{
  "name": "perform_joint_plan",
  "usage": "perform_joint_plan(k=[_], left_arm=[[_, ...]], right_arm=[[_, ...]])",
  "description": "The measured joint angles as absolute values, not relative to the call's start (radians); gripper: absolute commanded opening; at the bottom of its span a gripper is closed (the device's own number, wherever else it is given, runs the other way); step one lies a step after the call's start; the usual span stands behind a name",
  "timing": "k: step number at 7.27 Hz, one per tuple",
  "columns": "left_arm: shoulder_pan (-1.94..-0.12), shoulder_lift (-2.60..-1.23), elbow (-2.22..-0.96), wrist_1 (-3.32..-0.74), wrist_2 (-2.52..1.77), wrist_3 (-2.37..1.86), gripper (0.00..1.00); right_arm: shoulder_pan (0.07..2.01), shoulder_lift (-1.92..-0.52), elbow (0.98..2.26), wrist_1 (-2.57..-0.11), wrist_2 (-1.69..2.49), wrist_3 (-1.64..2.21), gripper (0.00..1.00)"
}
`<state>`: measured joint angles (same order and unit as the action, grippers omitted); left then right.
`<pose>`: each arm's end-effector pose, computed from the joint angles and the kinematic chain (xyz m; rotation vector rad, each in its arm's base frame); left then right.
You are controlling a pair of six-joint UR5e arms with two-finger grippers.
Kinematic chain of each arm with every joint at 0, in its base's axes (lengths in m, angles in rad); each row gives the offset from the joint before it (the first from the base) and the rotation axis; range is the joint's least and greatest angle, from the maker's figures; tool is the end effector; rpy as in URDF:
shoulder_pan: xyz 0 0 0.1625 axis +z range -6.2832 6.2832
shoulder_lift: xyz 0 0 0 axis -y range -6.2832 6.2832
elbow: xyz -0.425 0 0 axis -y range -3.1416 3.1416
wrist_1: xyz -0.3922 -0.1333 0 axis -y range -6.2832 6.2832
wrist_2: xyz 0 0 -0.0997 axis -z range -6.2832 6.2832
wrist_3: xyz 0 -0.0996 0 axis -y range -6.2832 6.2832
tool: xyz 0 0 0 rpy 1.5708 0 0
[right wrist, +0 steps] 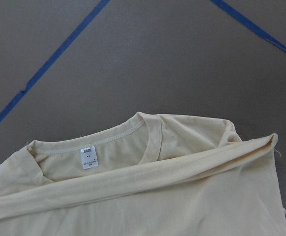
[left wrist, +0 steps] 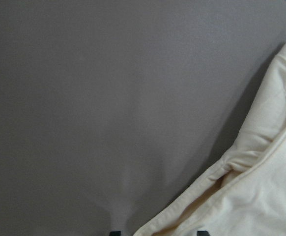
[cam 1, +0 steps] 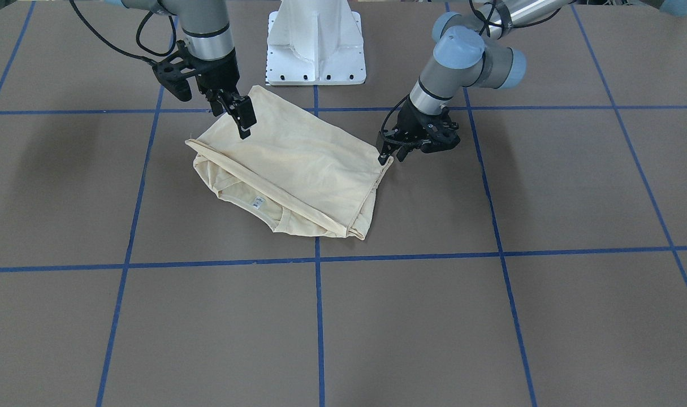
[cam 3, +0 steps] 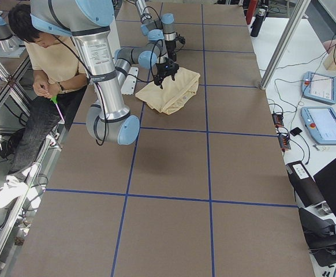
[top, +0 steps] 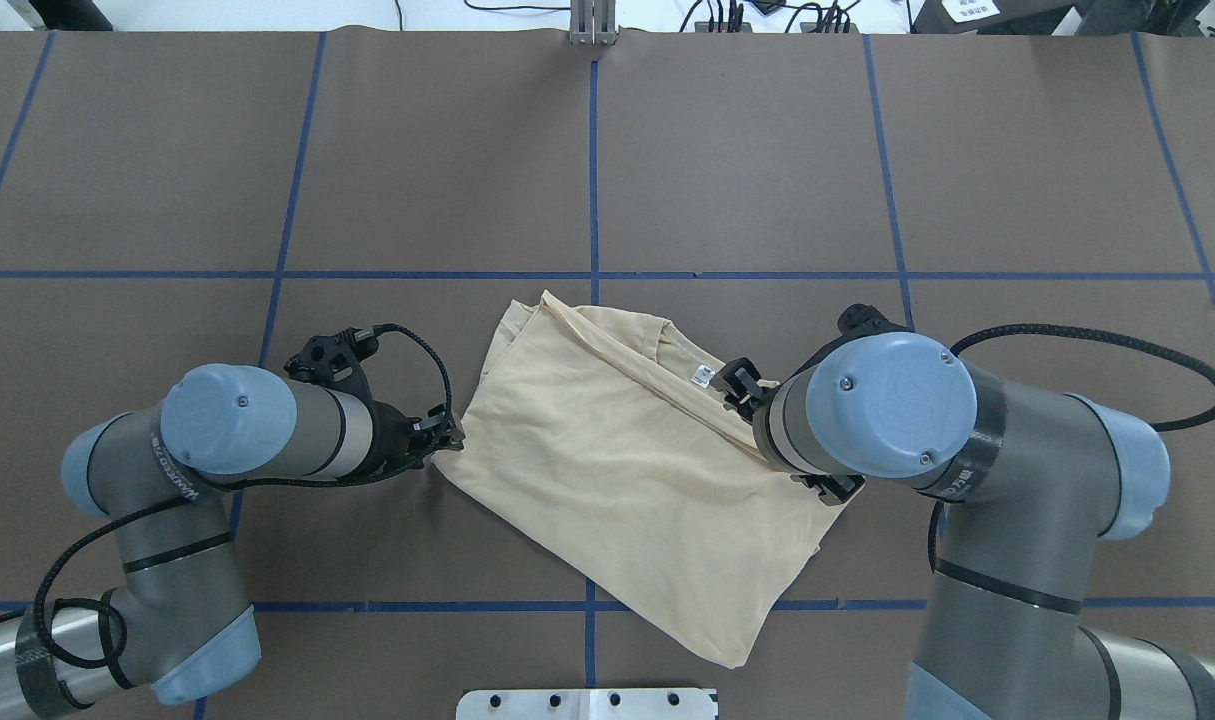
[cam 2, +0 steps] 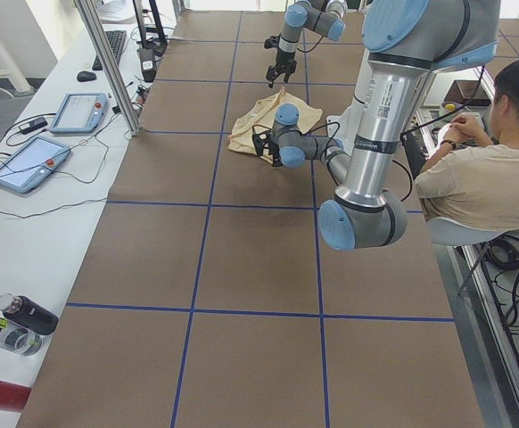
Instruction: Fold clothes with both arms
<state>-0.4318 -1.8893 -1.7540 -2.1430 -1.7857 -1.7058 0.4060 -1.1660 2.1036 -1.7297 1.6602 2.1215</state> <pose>0.5071 -0.3571 0.3362 -0.0338 1.0939 -0.3943 -0.4471 -0.3276 0.2376 -0.1457 -0.7966 0.8712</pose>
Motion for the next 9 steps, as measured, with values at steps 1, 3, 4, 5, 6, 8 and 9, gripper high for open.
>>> perform_joint_plan(k=[1, 3, 4, 5, 6, 8, 9], left_arm=[[-0.431, -1.888, -1.753, -2.143, -1.783, -1.706, 0.46], [-0.430, -1.884, -1.752, -2.143, -1.781, -1.706, 0.46], [-0.430, -1.882, -1.752, -2.143, -1.781, -1.706, 0.46], [-0.429, -1.880, -1.753, -2.143, -1.781, -1.706, 0.35], [-0.429, -1.880, -1.753, -2.143, -1.781, -1.706, 0.16], [-0.428, -1.877, -1.754, -2.143, -1.781, -1.709, 0.00], [-0.428, -1.877, -1.754, -2.143, -1.781, -1.721, 0.00]], right_arm=[[0.406, -1.167, 2.102, -1.730, 1.660, 2.122, 1.00], [0.406, -1.169, 2.099, -1.730, 1.660, 2.121, 1.00], [0.407, -1.169, 2.096, -1.730, 1.660, 2.121, 1.00], [0.406, -1.169, 2.094, -1.730, 1.659, 2.121, 1.00], [0.407, -1.169, 2.092, -1.730, 1.659, 2.120, 1.00], [0.408, -1.167, 2.085, -1.729, 1.659, 2.119, 1.00], [0.409, -1.166, 2.082, -1.729, 1.659, 2.119, 1.00]])
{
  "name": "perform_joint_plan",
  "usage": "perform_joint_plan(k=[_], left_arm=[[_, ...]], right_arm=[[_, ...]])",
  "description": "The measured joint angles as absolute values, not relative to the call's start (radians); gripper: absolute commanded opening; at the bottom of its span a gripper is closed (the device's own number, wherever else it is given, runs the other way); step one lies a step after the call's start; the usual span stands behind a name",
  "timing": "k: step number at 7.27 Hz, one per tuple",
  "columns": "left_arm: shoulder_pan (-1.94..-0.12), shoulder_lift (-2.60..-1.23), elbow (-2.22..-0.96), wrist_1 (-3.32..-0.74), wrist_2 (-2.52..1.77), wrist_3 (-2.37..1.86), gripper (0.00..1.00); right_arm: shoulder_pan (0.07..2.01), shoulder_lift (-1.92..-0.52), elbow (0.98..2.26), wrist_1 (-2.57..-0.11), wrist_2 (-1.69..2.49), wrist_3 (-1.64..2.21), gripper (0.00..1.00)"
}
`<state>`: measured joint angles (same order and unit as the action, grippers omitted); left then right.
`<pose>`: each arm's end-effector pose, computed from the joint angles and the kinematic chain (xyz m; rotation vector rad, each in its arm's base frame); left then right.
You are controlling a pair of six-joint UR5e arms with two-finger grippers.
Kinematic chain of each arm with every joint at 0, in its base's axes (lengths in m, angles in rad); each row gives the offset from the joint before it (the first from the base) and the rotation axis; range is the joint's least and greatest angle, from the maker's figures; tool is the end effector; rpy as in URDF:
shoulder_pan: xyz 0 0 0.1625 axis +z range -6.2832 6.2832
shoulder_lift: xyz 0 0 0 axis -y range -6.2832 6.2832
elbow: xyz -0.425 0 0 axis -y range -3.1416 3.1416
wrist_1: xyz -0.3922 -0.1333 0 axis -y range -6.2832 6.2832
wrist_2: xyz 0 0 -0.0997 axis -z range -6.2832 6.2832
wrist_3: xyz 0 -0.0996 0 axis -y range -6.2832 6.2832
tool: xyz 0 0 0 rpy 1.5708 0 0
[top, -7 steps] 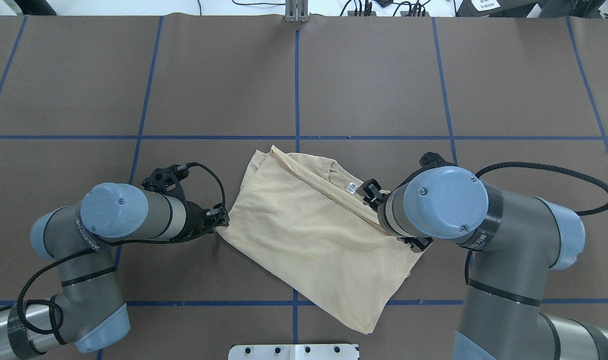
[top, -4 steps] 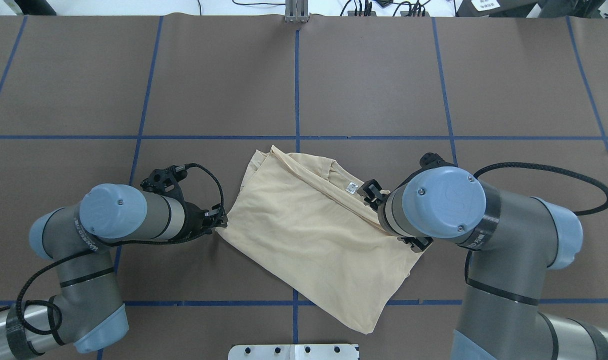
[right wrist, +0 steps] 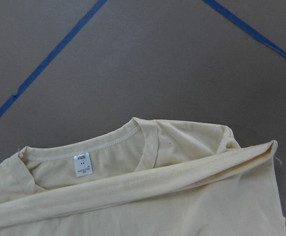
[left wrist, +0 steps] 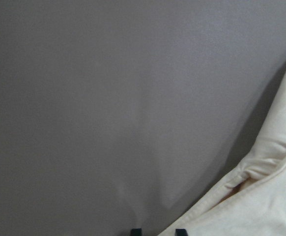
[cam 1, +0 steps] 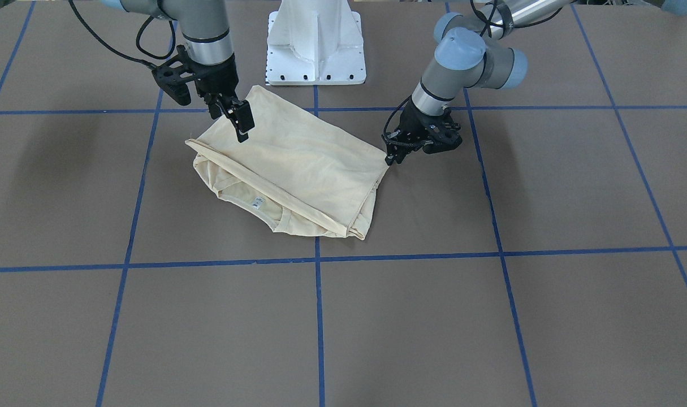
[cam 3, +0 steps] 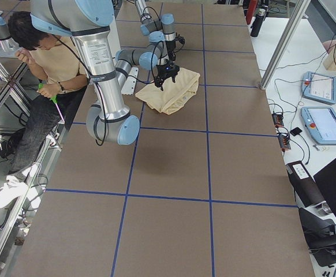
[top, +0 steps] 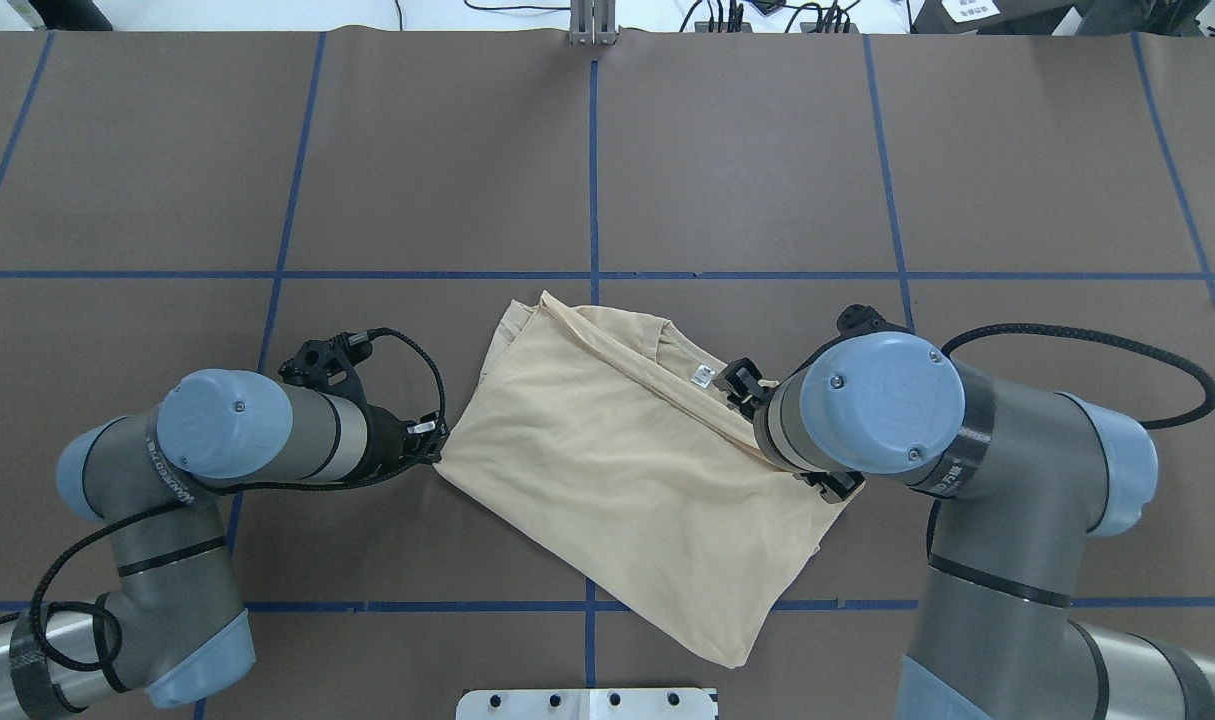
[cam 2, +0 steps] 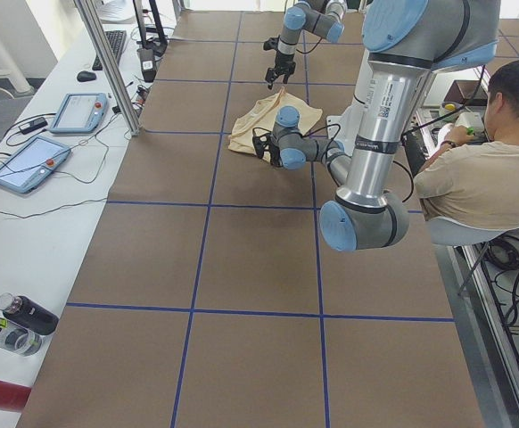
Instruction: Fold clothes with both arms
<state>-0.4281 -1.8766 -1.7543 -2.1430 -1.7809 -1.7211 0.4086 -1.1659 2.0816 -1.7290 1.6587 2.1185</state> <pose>0.5062 -0.3547 0.3439 -0.0420 1.0815 -0.4099 -0.4525 -0.3316 0.2457 -0.1408 -0.7754 0.8751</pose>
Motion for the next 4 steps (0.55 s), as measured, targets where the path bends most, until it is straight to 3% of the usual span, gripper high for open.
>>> perform_joint_plan(k=[4], left_arm=[[-0.463, -1.891, -1.754, -2.106, -1.758, -1.728, 0.00]], right_arm=[[0.415, -1.163, 2.077, -1.729, 1.658, 2.118, 1.00]])
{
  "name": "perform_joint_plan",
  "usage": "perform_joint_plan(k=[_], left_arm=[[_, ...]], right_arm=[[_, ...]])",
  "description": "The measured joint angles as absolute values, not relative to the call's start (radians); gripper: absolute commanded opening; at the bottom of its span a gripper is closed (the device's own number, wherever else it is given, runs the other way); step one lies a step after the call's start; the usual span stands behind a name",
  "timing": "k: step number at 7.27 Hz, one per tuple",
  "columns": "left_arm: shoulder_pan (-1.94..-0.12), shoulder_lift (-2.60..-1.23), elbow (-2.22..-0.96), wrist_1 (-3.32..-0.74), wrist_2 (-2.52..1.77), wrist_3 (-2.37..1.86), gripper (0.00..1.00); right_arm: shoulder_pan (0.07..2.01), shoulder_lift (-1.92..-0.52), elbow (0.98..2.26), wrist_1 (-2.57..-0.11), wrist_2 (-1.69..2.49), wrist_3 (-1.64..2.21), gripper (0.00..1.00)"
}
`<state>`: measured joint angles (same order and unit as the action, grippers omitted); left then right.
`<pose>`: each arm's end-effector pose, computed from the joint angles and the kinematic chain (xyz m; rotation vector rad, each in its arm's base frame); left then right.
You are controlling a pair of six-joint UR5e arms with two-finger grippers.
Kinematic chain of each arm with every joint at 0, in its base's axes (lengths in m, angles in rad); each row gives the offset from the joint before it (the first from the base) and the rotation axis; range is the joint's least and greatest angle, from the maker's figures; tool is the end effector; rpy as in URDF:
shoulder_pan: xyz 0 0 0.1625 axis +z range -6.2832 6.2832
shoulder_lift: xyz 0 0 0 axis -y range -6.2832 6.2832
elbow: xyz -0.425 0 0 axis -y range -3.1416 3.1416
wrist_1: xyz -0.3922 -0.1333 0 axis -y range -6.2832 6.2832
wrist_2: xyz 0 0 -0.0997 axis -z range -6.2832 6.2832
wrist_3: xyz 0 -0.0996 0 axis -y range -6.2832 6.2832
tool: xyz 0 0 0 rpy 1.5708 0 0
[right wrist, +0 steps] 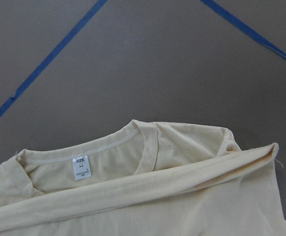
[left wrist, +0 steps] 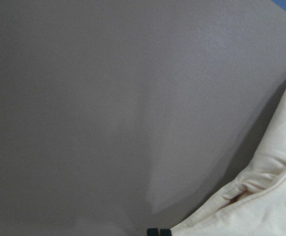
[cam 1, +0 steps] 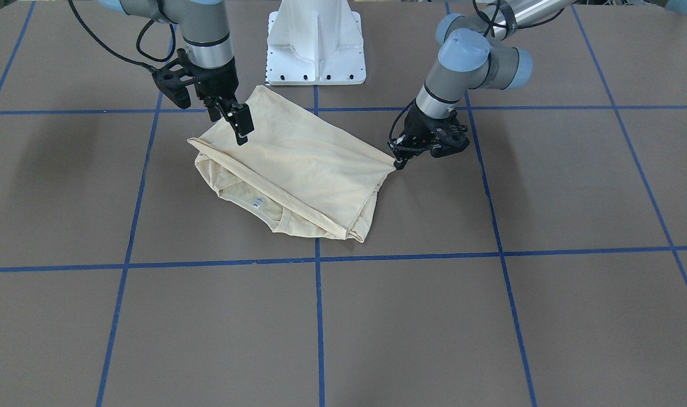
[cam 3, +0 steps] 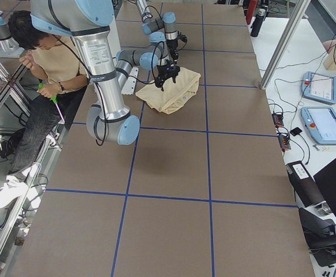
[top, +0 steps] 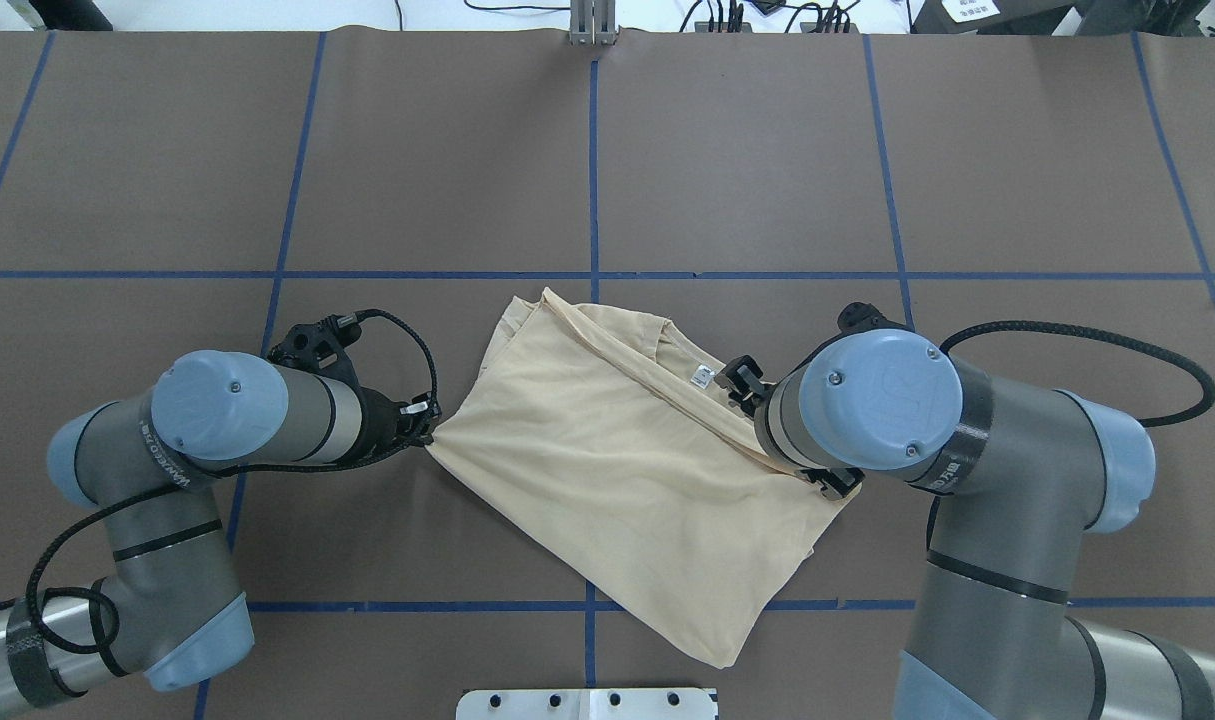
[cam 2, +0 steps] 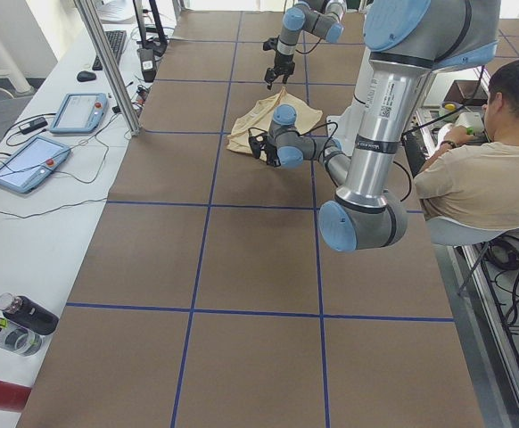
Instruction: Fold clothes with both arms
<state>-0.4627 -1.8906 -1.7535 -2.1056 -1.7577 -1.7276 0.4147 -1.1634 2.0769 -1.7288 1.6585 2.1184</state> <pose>0.4967 -0.3760 0.3410 -0.0104 1.0582 -0.4645 -0.4519 -0.3351 0.2461 -0.1381 -0.7741 0.8812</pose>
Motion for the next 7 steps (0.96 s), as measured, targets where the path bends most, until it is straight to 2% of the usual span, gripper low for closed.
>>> perform_joint_plan(k=[3, 6, 7], left_arm=[[-0.562, -2.014, -1.625, -2.126, -1.677, -1.630, 0.00], [-0.704, -2.196, -1.326, -2.292, -1.670, -1.514, 0.00], [-0.723, -2.236, -1.237, -2.371, -1.669, -1.492, 0.31]], right_arm=[[0.429, -1.155, 2.077, -1.729, 1.660, 2.118, 1.00], [0.464, -1.145, 2.073, -1.729, 1.660, 2.103, 1.00], [0.473, -1.132, 2.064, -1.729, 1.660, 2.099, 1.00]])
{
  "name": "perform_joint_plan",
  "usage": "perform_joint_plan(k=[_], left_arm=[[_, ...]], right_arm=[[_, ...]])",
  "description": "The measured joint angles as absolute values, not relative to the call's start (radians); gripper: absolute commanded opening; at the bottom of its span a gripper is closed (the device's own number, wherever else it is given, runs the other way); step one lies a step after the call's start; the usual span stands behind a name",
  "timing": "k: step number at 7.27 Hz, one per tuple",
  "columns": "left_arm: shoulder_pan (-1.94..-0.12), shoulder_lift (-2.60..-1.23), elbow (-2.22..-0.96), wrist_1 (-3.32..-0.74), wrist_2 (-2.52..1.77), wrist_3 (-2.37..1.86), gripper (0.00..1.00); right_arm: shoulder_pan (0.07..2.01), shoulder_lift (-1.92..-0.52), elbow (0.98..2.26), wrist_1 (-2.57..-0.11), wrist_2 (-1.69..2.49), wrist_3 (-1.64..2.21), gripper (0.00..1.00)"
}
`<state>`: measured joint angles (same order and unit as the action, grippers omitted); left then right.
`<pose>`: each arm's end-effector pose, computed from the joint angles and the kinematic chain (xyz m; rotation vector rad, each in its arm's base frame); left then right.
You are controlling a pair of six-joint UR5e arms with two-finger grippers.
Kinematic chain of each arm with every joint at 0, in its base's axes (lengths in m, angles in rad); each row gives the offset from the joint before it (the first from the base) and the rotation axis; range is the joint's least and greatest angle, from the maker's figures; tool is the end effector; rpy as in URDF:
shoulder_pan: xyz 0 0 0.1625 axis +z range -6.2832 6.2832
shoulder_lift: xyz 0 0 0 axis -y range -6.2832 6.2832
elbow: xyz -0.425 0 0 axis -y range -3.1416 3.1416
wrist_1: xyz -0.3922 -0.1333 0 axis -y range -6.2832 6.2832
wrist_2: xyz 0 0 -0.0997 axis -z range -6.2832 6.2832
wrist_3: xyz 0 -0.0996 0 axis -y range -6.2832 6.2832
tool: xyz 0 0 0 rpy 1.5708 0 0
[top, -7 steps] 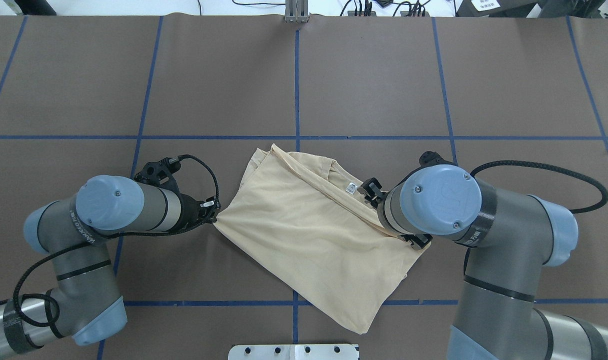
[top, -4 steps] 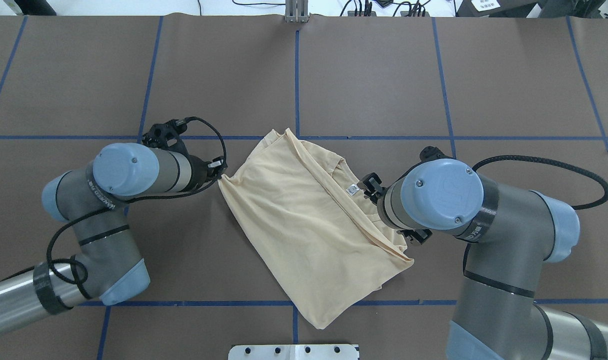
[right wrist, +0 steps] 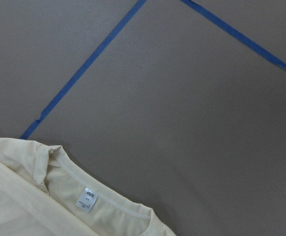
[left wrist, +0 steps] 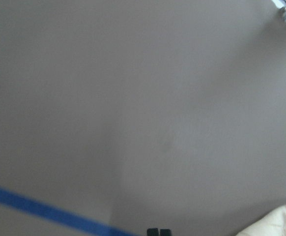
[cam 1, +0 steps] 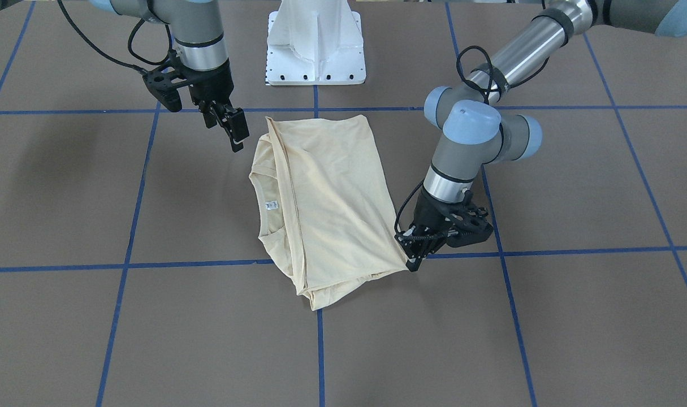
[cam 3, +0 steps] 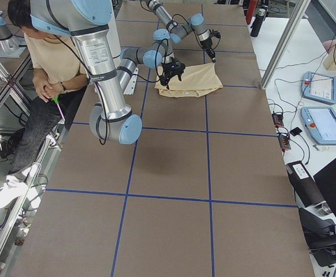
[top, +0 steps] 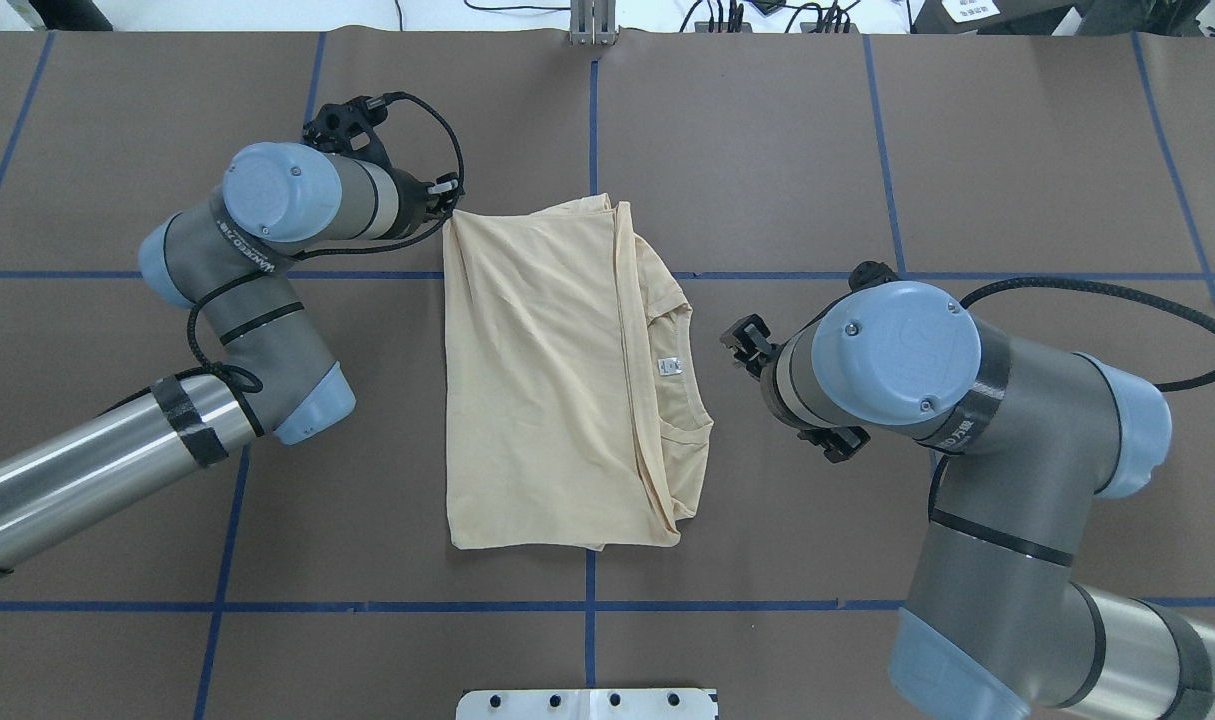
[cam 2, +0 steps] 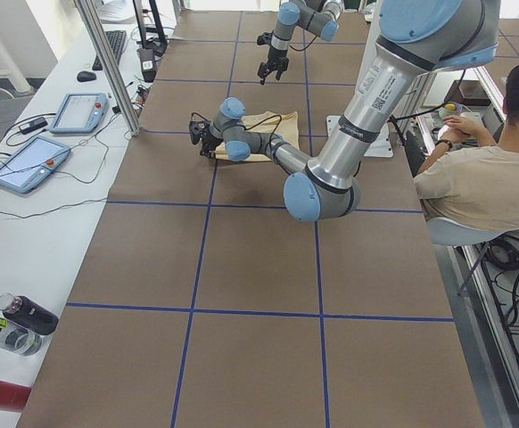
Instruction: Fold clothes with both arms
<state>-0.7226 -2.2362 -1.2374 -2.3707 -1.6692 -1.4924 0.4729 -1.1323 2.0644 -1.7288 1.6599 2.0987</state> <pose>0.4923 -0.5987 0.3209 0.3648 1.0894 -0.5173 -0.4373 -0.3635 0.2336 -0.1099 -0.8003 0.9138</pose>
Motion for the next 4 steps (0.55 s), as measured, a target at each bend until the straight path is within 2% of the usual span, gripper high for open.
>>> perform_joint_plan(k=[1, 4], left_arm=[[-0.732, -2.261, -1.177, -2.430, -1.668, -1.482, 0.67], [-0.748, -2.275, -1.152, -2.480, -1.667, -1.470, 0.68]], right_arm=[[0.482, -1.105, 2.043, -1.726, 1.659, 2.097, 1.00], [0.532, -1.060, 1.885, -1.510, 1.653, 2.099, 1.00]])
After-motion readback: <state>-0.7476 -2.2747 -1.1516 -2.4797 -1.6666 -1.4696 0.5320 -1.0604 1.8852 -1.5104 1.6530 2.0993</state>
